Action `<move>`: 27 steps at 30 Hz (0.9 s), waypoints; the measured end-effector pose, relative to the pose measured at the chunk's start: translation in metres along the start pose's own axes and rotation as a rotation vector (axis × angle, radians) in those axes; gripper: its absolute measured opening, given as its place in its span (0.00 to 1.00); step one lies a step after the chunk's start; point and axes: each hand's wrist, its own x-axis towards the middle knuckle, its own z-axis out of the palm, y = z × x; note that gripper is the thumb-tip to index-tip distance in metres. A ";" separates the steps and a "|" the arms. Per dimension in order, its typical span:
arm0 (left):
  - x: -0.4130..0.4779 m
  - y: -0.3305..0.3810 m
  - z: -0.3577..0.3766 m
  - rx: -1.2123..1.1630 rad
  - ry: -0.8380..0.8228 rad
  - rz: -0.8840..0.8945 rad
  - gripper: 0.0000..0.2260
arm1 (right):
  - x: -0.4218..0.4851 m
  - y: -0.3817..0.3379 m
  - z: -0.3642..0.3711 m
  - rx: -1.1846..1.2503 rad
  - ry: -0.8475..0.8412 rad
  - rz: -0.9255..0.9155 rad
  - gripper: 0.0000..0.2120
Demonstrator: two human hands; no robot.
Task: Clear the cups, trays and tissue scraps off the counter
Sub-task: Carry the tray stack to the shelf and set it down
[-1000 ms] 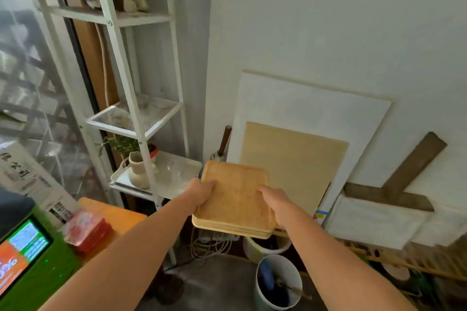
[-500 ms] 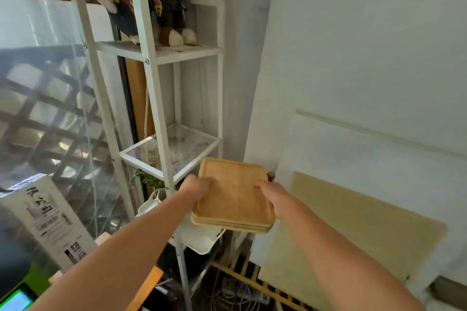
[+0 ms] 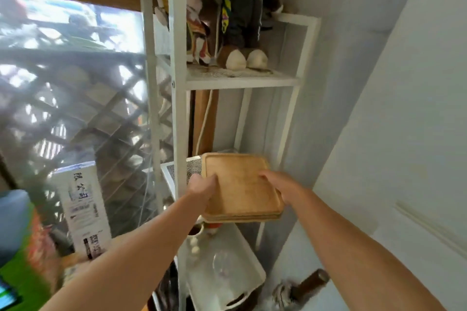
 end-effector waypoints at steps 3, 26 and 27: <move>0.014 0.002 0.002 -0.022 0.083 -0.029 0.21 | 0.037 -0.014 0.007 -0.057 -0.093 -0.012 0.20; 0.077 0.007 0.009 0.176 0.344 -0.289 0.18 | 0.173 -0.045 0.071 -0.315 -0.306 -0.051 0.22; 0.079 0.008 0.010 0.180 0.343 -0.295 0.19 | 0.175 -0.045 0.072 -0.311 -0.299 -0.048 0.23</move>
